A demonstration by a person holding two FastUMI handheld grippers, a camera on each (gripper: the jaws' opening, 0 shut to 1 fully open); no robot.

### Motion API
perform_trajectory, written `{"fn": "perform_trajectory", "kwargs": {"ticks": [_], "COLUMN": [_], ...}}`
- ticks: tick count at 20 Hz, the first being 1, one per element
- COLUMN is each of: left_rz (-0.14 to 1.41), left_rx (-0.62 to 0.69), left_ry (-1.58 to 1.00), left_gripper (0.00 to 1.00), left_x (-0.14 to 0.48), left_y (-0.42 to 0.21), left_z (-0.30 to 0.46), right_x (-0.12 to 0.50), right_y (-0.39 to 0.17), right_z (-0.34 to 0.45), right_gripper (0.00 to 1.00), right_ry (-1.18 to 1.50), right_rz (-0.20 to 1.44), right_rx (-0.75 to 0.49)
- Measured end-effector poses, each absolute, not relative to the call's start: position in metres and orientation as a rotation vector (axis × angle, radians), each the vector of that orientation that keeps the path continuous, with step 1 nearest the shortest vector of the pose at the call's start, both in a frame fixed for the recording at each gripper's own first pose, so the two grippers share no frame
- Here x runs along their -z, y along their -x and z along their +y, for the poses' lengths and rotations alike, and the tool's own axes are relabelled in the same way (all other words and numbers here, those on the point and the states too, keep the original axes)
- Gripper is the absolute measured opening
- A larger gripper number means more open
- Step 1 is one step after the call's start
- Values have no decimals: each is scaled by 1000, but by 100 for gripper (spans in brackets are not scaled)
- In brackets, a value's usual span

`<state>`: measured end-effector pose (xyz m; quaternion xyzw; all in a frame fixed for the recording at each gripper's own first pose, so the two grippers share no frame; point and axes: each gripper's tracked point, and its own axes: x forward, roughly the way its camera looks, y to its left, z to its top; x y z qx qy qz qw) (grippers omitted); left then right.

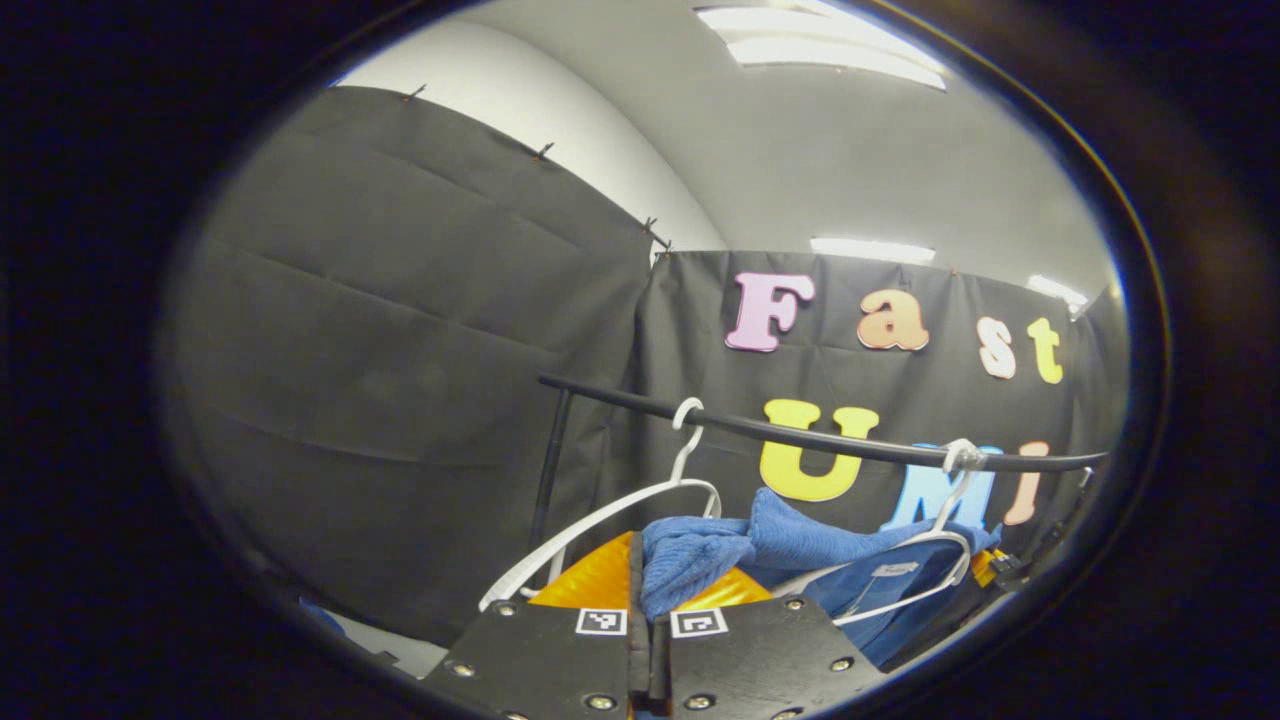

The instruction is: Grasp the clothes on the hanger with both hands and then place them into the laundry hamper below.

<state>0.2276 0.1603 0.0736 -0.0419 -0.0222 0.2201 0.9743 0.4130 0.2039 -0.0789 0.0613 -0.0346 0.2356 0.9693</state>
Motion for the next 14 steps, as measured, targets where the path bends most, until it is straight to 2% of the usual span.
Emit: {"fn": "perform_trajectory", "kwargs": {"ticks": [4,9,14], "left_rz": [1,30,64], "left_rx": [-422,-398,-362], "left_ry": [73,223,215], "left_gripper": [1,1,1], "left_x": [-61,-24,1], "left_y": [-237,-247,-251], "left_z": [171,189,184], "right_x": [78,89,95], "right_y": [-413,-415,-416], "right_z": [206,207,202], "right_gripper": [0,1,0], "right_ry": [-77,-107,-56], "right_rz": [-108,-73,-95], "right_rx": [-484,-493,-493]}}
